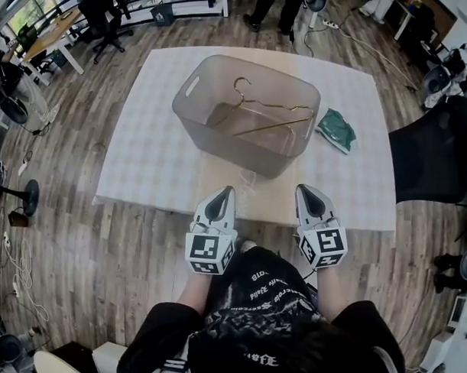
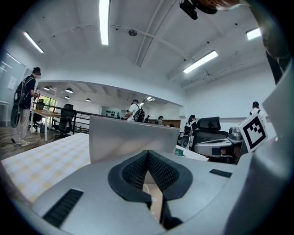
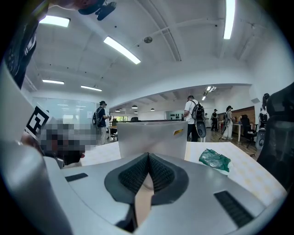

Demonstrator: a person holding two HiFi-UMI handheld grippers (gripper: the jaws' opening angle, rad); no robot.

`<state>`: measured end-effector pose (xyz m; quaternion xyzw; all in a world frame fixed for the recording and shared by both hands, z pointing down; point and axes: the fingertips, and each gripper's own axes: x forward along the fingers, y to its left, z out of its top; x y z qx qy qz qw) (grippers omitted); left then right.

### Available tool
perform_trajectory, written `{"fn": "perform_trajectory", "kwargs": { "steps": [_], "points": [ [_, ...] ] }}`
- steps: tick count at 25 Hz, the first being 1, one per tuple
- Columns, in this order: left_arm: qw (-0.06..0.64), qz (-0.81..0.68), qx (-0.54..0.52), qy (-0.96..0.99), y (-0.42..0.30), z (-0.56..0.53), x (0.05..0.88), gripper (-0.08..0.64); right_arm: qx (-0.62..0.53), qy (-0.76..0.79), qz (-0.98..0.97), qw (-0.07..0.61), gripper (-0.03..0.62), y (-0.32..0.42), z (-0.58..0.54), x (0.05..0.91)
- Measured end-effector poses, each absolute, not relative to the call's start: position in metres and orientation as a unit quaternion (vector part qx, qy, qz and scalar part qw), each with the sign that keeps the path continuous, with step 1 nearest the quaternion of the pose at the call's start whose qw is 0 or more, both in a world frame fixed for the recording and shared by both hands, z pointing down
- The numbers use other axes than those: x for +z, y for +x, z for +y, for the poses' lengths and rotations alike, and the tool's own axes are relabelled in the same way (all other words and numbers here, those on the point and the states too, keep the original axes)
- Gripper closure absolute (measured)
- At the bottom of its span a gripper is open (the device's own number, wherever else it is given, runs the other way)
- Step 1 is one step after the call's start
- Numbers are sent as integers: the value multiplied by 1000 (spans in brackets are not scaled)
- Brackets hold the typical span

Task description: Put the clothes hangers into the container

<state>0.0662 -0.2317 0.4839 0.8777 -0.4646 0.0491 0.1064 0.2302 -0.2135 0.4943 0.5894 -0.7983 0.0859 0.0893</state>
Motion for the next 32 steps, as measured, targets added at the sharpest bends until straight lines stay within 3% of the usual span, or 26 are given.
{"fn": "perform_trajectory", "kwargs": {
  "steps": [32],
  "points": [
    [99,-476,59,872,46,-232,483,540,69,601,-787,124,586,226,-217,503]
  ]
}}
